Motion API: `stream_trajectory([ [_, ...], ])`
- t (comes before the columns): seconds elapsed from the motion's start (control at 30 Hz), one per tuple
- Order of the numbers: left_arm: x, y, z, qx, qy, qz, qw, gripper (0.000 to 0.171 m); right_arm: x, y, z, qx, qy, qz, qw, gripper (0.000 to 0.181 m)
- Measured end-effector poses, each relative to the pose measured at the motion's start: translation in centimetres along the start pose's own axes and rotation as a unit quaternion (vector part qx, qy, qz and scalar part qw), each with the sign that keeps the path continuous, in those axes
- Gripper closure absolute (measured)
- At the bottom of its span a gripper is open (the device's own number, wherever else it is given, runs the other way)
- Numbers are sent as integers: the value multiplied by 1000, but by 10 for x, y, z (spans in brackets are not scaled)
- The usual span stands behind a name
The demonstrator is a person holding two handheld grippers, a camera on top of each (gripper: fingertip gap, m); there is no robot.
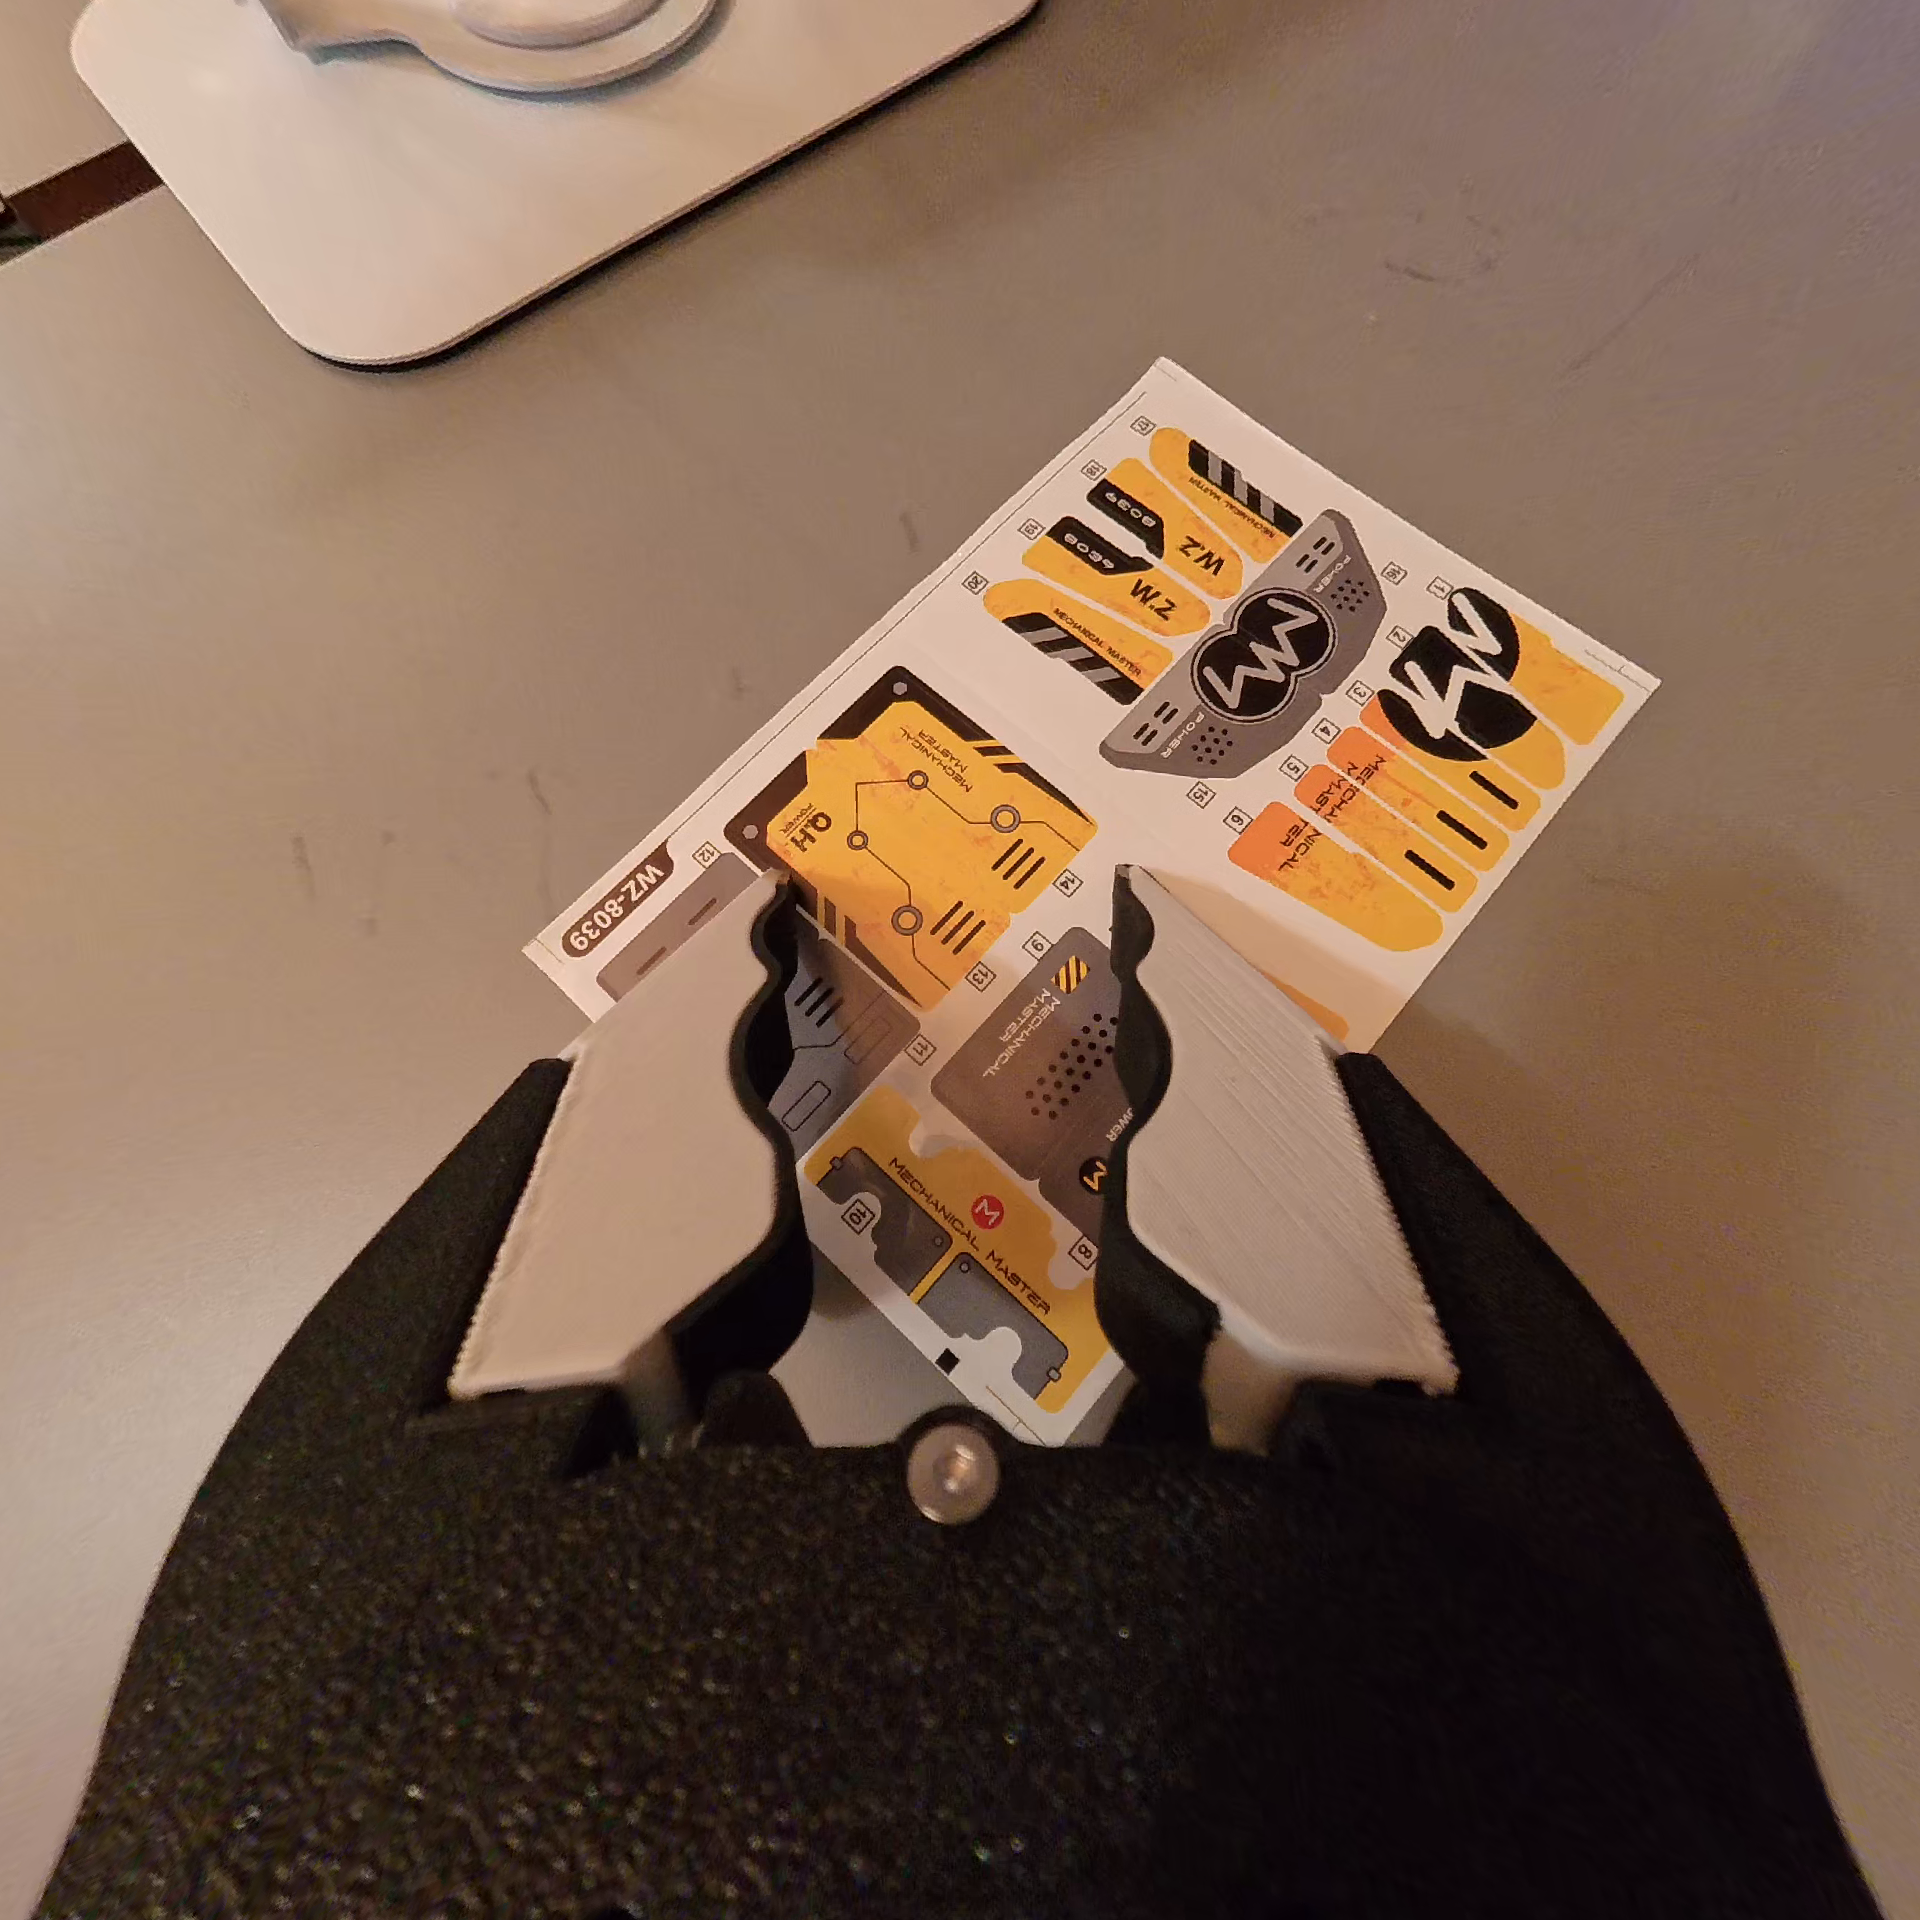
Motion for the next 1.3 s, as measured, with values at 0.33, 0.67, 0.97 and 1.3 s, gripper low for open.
stream_trajectory([
  [0.33, 0, 0, 0, 0, 0, 0, 1000, 111, 9, 4, 1, -5, -22, 18, 1000, 148],
  [0.67, 0, 0, 0, 0, 0, 0, 1000, 111, 16, 3, 0, 3, -54, 55, 997, 151],
  [0.97, 0, 0, 0, 0, 0, 0, 1000, 111, 10, 3, 6, 12, -96, 103, 990, 150],
  [1.3, 0, 0, 0, 0, 0, 0, 1000, 111, 28, 6, 5, -55, 76, -37, 995, 181],
])
Point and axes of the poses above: each gripper's, where its closed fingertips meet, y out along the fingers, z out of its underside, x = y × z across the jaws, the point moved 5 cm from there along -y, back along the fingers, and after that the axes turned 14 degrees about y, right-handed, at the moved point
